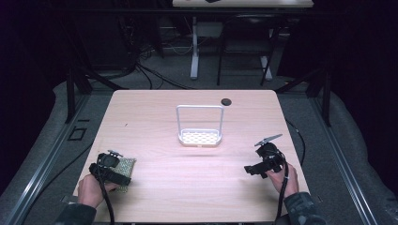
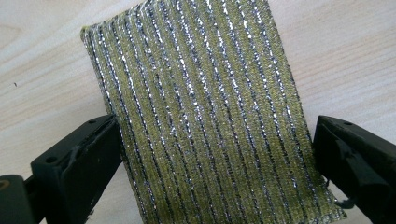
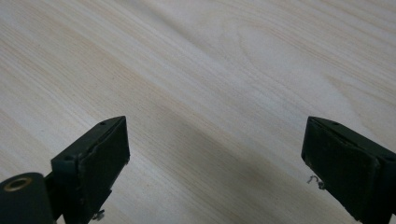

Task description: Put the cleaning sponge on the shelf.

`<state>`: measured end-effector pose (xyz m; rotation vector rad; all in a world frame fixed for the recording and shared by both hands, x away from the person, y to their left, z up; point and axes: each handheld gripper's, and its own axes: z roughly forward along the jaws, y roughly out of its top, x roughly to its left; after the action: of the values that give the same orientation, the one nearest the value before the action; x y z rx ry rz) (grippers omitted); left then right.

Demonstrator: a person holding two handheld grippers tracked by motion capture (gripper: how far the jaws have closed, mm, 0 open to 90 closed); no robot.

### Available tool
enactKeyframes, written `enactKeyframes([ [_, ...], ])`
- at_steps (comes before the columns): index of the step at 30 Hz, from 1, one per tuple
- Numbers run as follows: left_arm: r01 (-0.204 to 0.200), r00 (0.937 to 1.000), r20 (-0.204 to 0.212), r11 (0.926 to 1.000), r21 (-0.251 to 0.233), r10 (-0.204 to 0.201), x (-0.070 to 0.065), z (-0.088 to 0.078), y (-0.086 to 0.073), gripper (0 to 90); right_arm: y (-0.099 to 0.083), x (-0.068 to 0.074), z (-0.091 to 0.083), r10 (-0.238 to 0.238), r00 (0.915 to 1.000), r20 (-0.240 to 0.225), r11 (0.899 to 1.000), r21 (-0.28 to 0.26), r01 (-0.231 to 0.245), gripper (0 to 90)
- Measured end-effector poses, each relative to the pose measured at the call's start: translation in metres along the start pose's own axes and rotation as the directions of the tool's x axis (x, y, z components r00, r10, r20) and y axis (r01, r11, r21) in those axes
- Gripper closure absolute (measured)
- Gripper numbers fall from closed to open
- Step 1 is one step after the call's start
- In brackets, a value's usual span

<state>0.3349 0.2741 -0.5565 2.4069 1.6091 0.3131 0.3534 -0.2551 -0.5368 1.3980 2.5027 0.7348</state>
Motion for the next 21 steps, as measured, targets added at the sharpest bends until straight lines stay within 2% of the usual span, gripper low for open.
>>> enactKeyframes([
  [3, -0.004, 1.0000, -0.001, 1.0000, -0.003, 0.004, 0.000, -0.001, -0.001, 4.0, 0.001, 0.002, 0.000, 0.010, 0.9999, -0.006, 1.000, 0.004, -0.010, 7.1],
  [12, -0.007, 0.9999, 0.010, 0.9998, -0.019, 0.007, 0.004, -0.005, -0.001, 11.7, 0.000, 0.001, 0.000, 0.000, 1.0000, -0.005, 1.000, -0.004, 0.000, 7.3],
  [14, -0.001, 1.0000, 0.008, 0.9994, -0.033, 0.001, 0.004, -0.007, -0.001, 15.2, 0.000, 0.001, 0.000, -0.004, 1.0000, -0.003, 1.000, -0.003, 0.004, 7.4],
  [15, -0.001, 1.0000, 0.006, 0.9991, -0.042, 0.001, 0.004, -0.008, -0.001, 15.2, 0.000, 0.001, 0.000, 0.009, 0.9999, -0.011, 1.000, -0.003, -0.009, 7.4],
  [16, -0.001, 1.0000, 0.008, 0.9981, -0.062, 0.001, 0.004, -0.011, -0.002, 19.8, 0.000, 0.001, 0.000, 0.006, 1.0000, -0.007, 1.000, 0.000, -0.006, 7.4],
  [21, 0.009, 0.9999, 0.015, 0.9980, -0.063, -0.008, 0.005, -0.011, -0.003, 18.6, 0.000, 0.001, 0.000, 0.000, 1.0000, -0.007, 1.000, -0.001, 0.000, 7.4],
])
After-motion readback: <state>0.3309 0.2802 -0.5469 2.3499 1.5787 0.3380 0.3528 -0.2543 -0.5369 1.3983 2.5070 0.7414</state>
